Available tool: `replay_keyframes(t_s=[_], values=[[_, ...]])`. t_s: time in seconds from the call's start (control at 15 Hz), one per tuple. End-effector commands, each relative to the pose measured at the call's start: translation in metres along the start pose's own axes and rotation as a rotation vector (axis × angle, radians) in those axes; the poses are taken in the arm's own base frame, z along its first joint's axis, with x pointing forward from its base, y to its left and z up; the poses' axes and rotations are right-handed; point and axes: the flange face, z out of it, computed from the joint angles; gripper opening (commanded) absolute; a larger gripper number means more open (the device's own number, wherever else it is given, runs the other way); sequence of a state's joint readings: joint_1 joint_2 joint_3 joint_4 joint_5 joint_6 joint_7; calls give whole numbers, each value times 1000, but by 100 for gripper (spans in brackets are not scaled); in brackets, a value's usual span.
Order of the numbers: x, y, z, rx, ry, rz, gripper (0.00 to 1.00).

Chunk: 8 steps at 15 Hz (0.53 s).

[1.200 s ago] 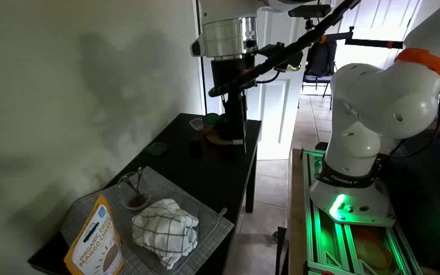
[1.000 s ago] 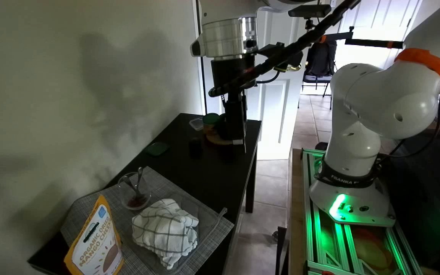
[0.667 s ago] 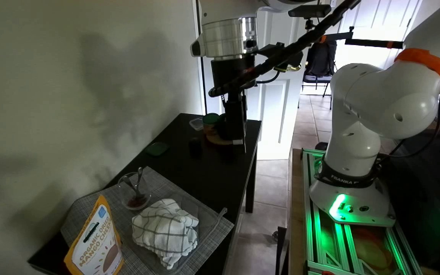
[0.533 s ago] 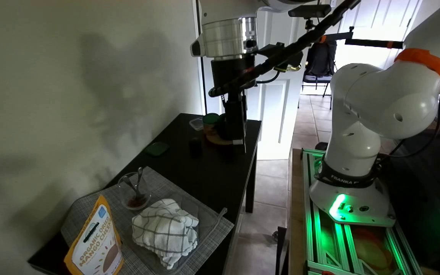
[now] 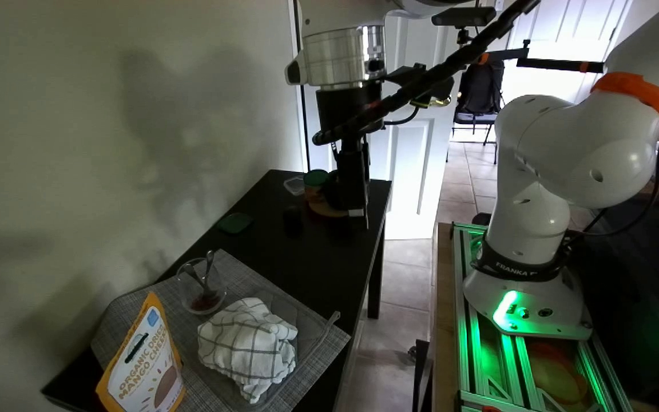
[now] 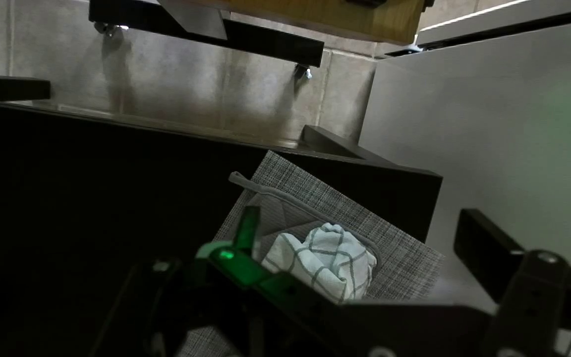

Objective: Put the black ball into the plastic lunch box

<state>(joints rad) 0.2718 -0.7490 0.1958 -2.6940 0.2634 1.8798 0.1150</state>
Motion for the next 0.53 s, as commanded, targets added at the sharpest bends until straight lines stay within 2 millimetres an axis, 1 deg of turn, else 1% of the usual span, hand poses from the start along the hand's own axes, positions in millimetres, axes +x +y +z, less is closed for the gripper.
replay_keyframes(t_s=[0.0,0.13,0.27,0.4,0.47], values=[[1,7,0,11,-1,18,100],[-1,31,-3,33,28,45,100],[-2,60,-6,74,52,77,100],[-2,91,-9,102,72,94,100],[-1,112,-10,84,65,135,100]])
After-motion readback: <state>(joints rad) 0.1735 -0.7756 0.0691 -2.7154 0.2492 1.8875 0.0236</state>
